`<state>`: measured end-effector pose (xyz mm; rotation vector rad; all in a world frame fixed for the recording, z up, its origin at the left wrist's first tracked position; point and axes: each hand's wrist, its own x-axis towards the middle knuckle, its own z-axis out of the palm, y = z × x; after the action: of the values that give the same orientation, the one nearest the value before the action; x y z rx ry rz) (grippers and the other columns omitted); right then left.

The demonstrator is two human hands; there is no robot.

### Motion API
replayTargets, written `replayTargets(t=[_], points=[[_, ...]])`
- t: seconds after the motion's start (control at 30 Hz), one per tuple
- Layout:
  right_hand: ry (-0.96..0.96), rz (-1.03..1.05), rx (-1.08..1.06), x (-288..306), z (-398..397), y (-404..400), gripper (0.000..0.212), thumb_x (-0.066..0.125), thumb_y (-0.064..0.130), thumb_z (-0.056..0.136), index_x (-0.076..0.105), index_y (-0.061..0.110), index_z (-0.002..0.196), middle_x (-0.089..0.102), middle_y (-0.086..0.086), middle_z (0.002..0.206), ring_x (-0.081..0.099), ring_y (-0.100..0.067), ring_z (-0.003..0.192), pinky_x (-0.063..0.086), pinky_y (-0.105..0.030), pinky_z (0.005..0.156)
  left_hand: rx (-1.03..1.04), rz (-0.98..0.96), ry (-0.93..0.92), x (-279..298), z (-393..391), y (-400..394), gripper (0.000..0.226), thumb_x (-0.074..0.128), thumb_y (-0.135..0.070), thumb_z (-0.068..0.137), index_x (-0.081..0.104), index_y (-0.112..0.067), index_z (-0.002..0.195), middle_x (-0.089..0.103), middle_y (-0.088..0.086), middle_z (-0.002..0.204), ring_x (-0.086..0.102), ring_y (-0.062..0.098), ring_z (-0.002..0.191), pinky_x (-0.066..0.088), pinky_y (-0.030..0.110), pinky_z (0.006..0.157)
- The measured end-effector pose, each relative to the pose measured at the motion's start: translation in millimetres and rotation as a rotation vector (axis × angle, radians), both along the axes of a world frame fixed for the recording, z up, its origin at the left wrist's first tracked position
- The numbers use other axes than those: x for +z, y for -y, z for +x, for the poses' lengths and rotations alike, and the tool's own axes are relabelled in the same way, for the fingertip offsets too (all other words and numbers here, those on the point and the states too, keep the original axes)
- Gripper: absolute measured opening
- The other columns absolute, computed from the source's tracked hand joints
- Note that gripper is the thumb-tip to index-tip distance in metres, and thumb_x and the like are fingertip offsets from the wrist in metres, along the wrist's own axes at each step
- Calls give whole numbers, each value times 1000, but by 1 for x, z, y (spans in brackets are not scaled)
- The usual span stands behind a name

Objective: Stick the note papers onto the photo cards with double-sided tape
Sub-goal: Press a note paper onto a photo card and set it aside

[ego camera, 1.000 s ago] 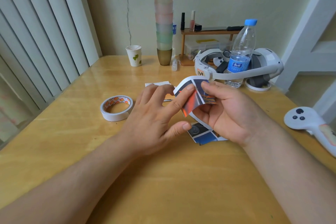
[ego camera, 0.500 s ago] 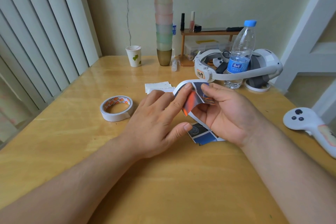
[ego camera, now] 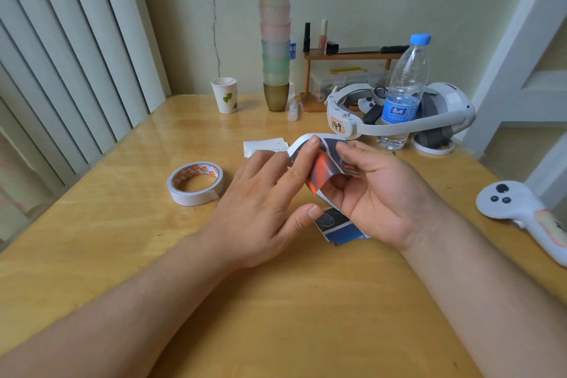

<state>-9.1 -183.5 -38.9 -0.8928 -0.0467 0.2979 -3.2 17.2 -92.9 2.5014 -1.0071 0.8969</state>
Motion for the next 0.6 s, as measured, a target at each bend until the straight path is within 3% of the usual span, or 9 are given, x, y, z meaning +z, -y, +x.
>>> replayTargets(t=[0.23,0.4,0.6], points=[[-110,84,64,-6,3,-3,57,62,15,88,57,-2,142,70,-16,119,74,-22,93,54,-33,96,-27,-14,-6,1,-3,1,79,32,-59,106,3,-18,167,51,3,117,45,27,103,44,47,95],[-137,124,100,-9,4,-3,43,60,15,90,65,0,130,74,-16,111,75,-21,90,56,-30,93,-24,-11,3,2,-3,1,80,32,-61,106,0,-20,166,50,2,115,44,26,104,44,47,95],[-150,135,102,-11,5,-4,39,53,16,103,61,-1,137,73,-15,111,74,-20,90,62,-29,81,-32,-16,-10,1,-1,-1,83,33,-60,105,-2,-17,166,52,3,120,45,27,107,43,46,98]])
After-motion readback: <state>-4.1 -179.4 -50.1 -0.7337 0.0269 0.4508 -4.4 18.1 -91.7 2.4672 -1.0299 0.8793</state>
